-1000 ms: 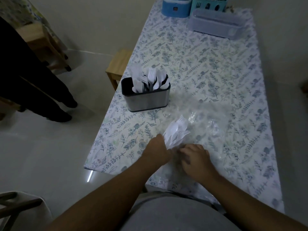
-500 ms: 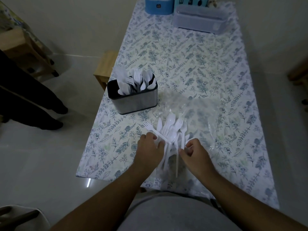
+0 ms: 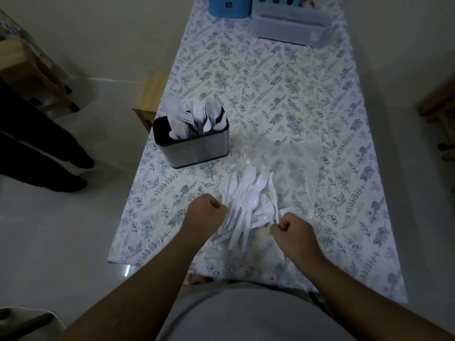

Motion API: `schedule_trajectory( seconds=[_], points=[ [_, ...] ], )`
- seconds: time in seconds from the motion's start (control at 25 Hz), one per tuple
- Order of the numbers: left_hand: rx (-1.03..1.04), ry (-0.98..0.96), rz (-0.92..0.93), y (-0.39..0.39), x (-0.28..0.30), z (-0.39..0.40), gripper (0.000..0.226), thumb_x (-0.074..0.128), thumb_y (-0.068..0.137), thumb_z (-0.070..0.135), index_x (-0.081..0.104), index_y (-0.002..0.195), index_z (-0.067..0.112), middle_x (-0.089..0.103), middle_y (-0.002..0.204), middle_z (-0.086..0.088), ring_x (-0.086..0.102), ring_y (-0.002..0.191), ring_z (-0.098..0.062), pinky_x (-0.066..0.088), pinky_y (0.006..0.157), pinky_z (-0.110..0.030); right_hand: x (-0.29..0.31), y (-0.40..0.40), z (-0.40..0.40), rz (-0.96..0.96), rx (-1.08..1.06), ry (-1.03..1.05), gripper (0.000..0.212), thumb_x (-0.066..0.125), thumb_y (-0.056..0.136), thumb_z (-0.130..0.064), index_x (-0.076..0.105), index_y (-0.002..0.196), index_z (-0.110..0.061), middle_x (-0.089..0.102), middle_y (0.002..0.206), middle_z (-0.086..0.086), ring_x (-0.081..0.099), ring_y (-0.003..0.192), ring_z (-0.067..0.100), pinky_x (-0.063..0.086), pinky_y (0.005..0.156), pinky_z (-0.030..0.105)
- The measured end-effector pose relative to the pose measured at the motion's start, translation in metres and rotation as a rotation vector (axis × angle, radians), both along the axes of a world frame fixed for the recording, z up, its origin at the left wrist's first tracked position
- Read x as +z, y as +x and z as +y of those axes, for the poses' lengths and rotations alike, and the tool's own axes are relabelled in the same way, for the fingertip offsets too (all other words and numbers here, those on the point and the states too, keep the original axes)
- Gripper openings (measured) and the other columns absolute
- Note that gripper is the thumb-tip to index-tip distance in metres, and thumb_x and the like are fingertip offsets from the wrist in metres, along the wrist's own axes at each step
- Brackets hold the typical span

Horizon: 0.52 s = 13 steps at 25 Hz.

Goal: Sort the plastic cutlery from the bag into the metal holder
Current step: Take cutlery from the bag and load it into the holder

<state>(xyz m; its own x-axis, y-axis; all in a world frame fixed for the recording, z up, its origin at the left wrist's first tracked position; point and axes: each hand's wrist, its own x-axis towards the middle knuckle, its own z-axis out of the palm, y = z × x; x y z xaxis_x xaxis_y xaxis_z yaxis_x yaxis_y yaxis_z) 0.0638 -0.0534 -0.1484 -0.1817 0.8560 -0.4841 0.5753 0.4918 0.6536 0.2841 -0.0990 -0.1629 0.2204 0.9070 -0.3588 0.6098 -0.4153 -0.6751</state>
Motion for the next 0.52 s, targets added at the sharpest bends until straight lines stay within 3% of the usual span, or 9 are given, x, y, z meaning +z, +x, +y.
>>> schedule_trajectory(
  seconds=[0.08,0.16,0.32,0.44,0.52],
  points=[
    [-0.04,0.06,0.081,-0.004,-0.001,-0.011,0.011,0.065,0.089,0.022,0.058,0.083,0.016,0.064,0.073,-0.002,0.06,0.06,-0.014,0.05,0.053,-0.028,0.0,-0.001,-0.003,-0.027,0.018,0.088,0.044,0.07,0.085,-0.018,0.032,0.062,-0.02,0.036,0.057,-0.007,0.033,0.051,0.01,0.034,0.052,0.03],
    [-0.101,0.098,0.152,0.0,-0.001,-0.014,0.013,0.063,0.09,0.026,0.057,0.081,0.019,0.063,0.072,-0.002,0.062,0.061,-0.015,0.057,0.058,-0.034,0.004,-0.009,0.0,-0.097,0.099,0.105,0.039,0.071,0.087,-0.035,0.041,0.065,-0.023,0.044,0.059,-0.009,0.041,0.051,0.009,0.038,0.052,0.029],
    [-0.322,0.151,0.238,0.019,0.003,-0.021,0.024,0.064,0.089,0.038,0.067,0.075,0.019,0.064,0.067,0.004,0.063,0.058,-0.01,0.06,0.06,-0.036,0.016,-0.031,0.021,-0.291,0.262,-0.061,0.035,0.057,0.086,-0.067,0.063,0.078,-0.033,0.064,0.072,-0.014,0.062,0.07,0.008,0.045,0.061,0.026],
    [-0.375,0.141,0.278,0.024,0.0,-0.024,0.032,0.067,0.084,0.05,0.073,0.08,0.018,0.068,0.072,0.003,0.065,0.065,-0.014,0.058,0.061,-0.031,0.01,-0.038,0.03,-0.267,0.321,-0.188,0.039,0.059,0.087,-0.059,0.065,0.066,-0.026,0.063,0.063,-0.01,0.061,0.064,0.012,0.049,0.062,0.029],
    [-0.409,0.081,0.295,0.023,-0.001,-0.024,0.031,0.069,0.084,0.048,0.075,0.083,0.018,0.07,0.074,0.001,0.067,0.069,-0.017,0.056,0.063,-0.029,0.005,-0.036,0.029,-0.148,0.249,-0.204,0.041,0.065,0.082,-0.044,0.049,0.052,-0.019,0.048,0.049,-0.008,0.049,0.051,0.013,0.042,0.055,0.03]
  ],
)
